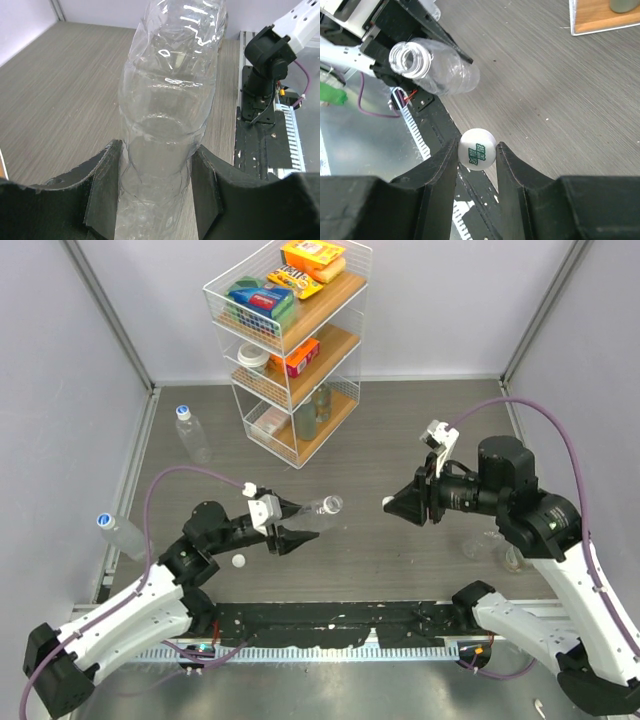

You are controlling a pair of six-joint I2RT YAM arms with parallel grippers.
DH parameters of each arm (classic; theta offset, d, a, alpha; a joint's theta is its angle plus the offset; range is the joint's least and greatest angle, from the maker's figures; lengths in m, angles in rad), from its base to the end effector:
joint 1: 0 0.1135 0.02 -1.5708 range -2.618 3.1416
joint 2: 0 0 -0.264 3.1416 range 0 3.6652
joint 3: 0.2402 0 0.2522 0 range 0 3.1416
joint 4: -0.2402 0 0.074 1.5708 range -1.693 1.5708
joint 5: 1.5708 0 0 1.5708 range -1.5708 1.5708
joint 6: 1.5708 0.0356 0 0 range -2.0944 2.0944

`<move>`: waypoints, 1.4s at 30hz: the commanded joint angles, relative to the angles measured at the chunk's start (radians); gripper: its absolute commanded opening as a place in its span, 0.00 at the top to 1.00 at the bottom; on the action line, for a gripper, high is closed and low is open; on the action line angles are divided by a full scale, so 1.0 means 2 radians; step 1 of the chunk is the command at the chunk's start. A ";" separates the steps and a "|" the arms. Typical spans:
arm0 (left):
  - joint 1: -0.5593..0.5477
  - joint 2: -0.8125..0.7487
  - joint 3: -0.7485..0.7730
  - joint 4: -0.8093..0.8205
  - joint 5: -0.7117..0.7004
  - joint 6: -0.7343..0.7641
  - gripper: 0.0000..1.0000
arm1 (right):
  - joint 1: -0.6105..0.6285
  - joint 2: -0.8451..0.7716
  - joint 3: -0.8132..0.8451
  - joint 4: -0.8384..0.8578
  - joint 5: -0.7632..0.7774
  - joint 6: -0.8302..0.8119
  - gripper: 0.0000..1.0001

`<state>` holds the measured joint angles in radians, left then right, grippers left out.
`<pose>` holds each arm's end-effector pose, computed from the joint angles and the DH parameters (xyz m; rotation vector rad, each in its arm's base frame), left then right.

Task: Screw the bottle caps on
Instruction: Screw the bottle cap onto the plastic bottle.

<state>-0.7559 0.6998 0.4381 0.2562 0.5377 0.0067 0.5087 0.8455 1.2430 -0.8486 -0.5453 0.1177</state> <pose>0.1147 -0.1331 0.2775 1.0078 1.3291 -0.9979 0.1146 0.0850 0.4157 -0.7502 1.9401 0.9407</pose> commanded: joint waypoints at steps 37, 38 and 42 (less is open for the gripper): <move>0.008 -0.050 -0.036 -0.019 0.003 -0.023 0.79 | 0.174 0.162 0.117 0.000 0.105 0.025 0.92; 0.009 -0.052 -0.037 -0.018 0.002 -0.023 0.79 | 0.177 0.165 0.119 0.000 0.099 0.026 0.92; 0.009 -0.051 -0.036 -0.020 -0.002 -0.023 0.79 | 0.186 0.167 0.122 0.011 0.101 0.036 0.92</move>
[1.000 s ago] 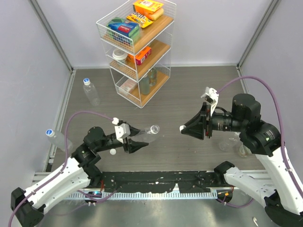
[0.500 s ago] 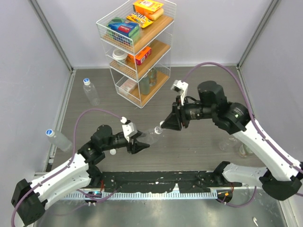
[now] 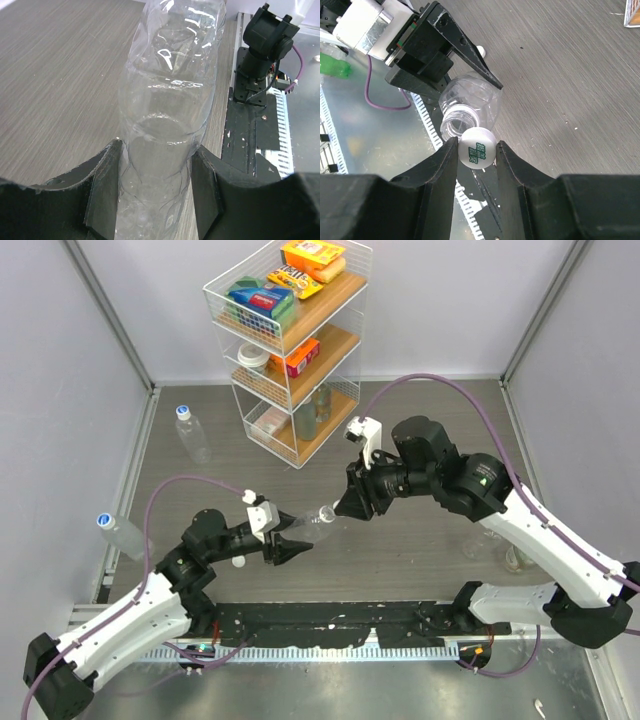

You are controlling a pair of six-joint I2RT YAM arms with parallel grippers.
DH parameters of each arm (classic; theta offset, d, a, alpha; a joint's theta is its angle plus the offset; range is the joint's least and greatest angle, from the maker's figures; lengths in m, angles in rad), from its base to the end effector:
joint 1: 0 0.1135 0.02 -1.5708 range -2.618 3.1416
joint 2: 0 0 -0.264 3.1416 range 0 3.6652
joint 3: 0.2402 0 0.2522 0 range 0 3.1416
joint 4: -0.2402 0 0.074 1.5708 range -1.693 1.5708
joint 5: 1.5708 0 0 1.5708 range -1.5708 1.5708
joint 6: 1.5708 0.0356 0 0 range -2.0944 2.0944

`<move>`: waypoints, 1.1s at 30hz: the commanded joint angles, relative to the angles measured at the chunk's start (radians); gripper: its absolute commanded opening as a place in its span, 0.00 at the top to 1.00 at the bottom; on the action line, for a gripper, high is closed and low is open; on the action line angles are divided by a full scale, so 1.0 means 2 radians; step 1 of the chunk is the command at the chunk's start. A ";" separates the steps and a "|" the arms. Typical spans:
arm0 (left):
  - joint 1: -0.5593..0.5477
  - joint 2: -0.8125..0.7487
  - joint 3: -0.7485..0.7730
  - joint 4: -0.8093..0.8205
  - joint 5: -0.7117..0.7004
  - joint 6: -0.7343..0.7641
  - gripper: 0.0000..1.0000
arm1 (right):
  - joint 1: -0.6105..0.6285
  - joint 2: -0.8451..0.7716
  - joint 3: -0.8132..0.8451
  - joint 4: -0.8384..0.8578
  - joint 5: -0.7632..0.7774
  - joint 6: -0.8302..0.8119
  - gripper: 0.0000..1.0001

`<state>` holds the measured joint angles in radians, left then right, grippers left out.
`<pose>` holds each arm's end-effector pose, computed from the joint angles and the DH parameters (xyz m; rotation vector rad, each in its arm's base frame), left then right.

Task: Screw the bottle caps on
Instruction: Screw the bottle cap onto the plastic bottle.

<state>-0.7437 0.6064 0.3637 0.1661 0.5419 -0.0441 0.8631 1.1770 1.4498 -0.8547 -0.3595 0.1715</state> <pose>0.1049 -0.1215 0.2553 0.9866 1.4370 -1.0331 0.1388 0.1815 0.4221 -0.9775 2.0579 0.9626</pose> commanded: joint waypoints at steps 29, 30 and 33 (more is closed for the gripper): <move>0.003 0.004 0.003 0.038 0.038 -0.003 0.79 | 0.026 0.001 -0.003 0.012 0.023 -0.017 0.93; 0.003 0.002 0.003 0.037 0.039 -0.003 0.79 | 0.026 0.001 -0.002 0.009 0.023 -0.020 0.94; 0.002 -0.004 -0.007 0.047 0.040 -0.003 0.78 | 0.026 0.006 -0.002 -0.007 0.009 -0.027 0.94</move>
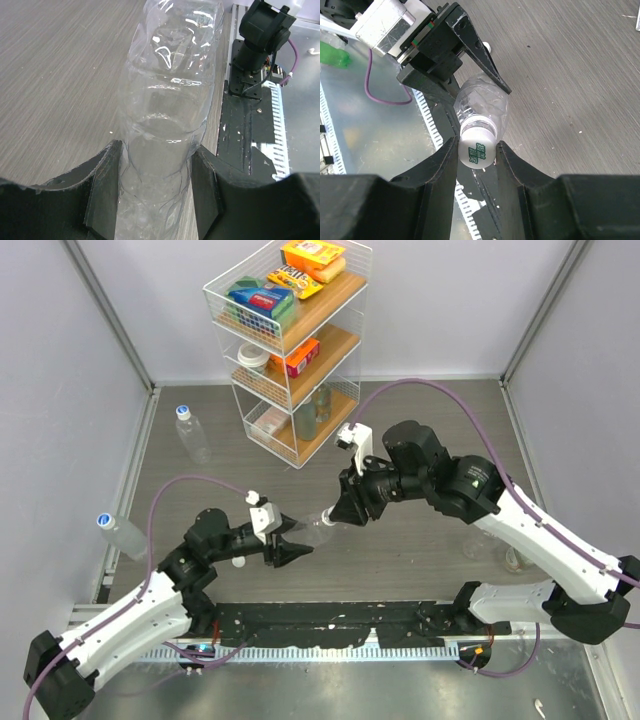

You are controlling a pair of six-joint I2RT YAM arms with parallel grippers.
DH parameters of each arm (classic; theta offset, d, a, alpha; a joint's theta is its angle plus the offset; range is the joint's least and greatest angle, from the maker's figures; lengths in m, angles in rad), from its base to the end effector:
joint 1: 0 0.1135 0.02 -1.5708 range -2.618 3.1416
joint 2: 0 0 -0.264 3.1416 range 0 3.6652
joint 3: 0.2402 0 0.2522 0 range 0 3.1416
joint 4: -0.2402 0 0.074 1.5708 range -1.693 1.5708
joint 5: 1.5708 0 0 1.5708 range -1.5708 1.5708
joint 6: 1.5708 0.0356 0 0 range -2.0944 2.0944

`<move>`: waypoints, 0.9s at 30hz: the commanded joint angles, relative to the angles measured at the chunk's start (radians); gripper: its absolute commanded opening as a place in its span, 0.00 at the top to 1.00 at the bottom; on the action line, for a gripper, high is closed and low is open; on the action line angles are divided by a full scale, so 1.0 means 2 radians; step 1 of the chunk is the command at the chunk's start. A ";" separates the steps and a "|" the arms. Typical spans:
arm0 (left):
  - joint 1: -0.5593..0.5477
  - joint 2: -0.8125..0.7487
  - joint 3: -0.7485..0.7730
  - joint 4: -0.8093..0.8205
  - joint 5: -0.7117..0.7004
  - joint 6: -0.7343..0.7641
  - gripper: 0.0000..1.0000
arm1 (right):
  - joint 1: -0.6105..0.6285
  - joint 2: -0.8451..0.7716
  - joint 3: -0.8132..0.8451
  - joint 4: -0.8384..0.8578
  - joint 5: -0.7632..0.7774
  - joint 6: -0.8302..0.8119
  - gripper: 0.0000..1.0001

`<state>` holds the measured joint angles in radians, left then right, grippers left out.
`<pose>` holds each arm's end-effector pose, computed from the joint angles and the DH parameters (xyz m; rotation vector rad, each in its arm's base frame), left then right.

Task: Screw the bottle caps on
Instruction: Screw the bottle cap onto the plastic bottle.

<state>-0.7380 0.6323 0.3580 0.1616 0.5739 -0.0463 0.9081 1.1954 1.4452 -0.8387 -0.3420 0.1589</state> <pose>0.1071 -0.1235 0.2492 1.0111 1.4667 -1.0578 0.1353 0.1927 0.4181 -1.0301 2.0448 0.9589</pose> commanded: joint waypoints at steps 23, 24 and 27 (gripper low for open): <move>0.000 0.013 0.021 0.094 0.056 -0.062 0.79 | 0.013 0.011 -0.028 -0.022 -0.065 -0.084 0.97; 0.000 0.017 0.025 0.097 0.060 -0.066 0.79 | 0.014 0.011 -0.029 -0.018 -0.061 -0.084 0.98; 0.000 0.040 0.045 0.099 0.067 -0.082 0.79 | 0.014 0.012 -0.032 -0.013 -0.043 -0.085 0.99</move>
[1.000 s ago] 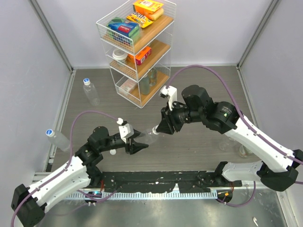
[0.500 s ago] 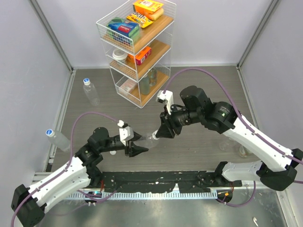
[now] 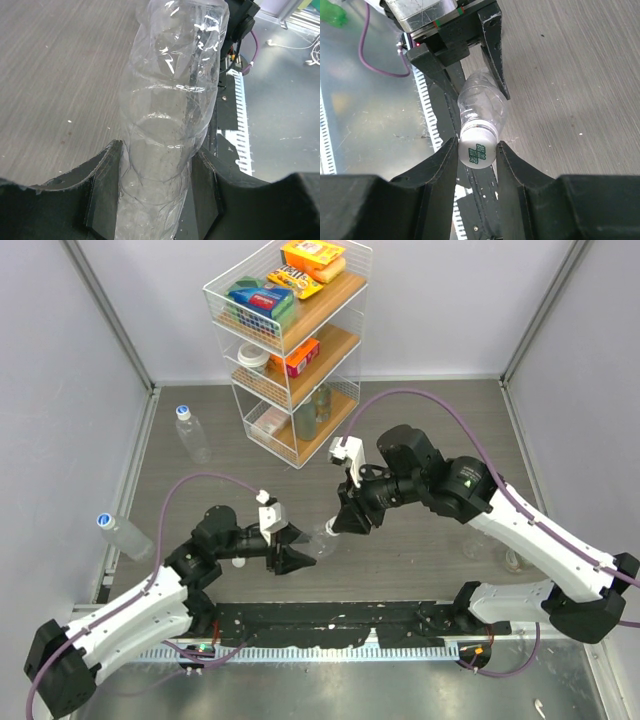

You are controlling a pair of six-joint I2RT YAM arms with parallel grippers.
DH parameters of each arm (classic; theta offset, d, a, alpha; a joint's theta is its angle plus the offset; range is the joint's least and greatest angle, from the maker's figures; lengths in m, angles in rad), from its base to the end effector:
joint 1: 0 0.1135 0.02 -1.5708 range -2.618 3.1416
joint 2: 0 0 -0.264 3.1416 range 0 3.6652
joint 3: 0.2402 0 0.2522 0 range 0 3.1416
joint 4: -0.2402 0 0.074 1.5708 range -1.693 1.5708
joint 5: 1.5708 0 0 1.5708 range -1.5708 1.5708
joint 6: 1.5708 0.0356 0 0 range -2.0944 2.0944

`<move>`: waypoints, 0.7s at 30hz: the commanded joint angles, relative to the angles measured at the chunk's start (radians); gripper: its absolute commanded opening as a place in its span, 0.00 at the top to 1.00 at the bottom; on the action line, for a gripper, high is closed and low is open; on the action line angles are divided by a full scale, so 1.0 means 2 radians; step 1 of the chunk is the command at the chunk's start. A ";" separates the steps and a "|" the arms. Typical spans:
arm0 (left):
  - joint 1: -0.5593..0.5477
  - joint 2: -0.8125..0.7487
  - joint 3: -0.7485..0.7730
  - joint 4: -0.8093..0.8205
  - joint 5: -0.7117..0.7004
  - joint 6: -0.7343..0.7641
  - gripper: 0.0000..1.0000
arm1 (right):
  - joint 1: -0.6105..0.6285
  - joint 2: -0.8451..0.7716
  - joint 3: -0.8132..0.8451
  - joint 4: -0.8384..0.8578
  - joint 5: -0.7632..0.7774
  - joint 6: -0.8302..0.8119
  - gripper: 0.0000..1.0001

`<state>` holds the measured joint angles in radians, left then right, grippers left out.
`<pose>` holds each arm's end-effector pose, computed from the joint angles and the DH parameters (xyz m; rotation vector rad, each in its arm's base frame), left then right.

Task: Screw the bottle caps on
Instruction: Screw the bottle cap onto the plastic bottle.

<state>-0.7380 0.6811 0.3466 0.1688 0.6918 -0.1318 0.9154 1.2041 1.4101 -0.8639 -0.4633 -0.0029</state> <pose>0.1075 -0.1285 0.2393 1.0505 1.5380 -1.2177 0.1316 0.1973 0.4041 -1.2722 1.9654 0.9956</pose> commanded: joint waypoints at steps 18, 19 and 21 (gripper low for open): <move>0.000 0.039 0.055 0.164 0.032 -0.009 0.84 | 0.011 0.006 -0.047 0.032 0.061 0.148 0.99; 0.000 0.032 0.051 0.163 0.039 0.000 0.84 | 0.011 0.004 -0.048 0.036 0.052 0.149 0.99; 0.000 0.009 0.043 0.166 0.041 0.014 0.85 | 0.010 -0.001 -0.048 0.036 0.038 0.146 0.99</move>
<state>-0.7349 0.8001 0.3771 0.2241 0.7113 -0.1810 0.9146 1.1820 1.3521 -0.7879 -0.2981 0.2214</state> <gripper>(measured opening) 0.536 0.388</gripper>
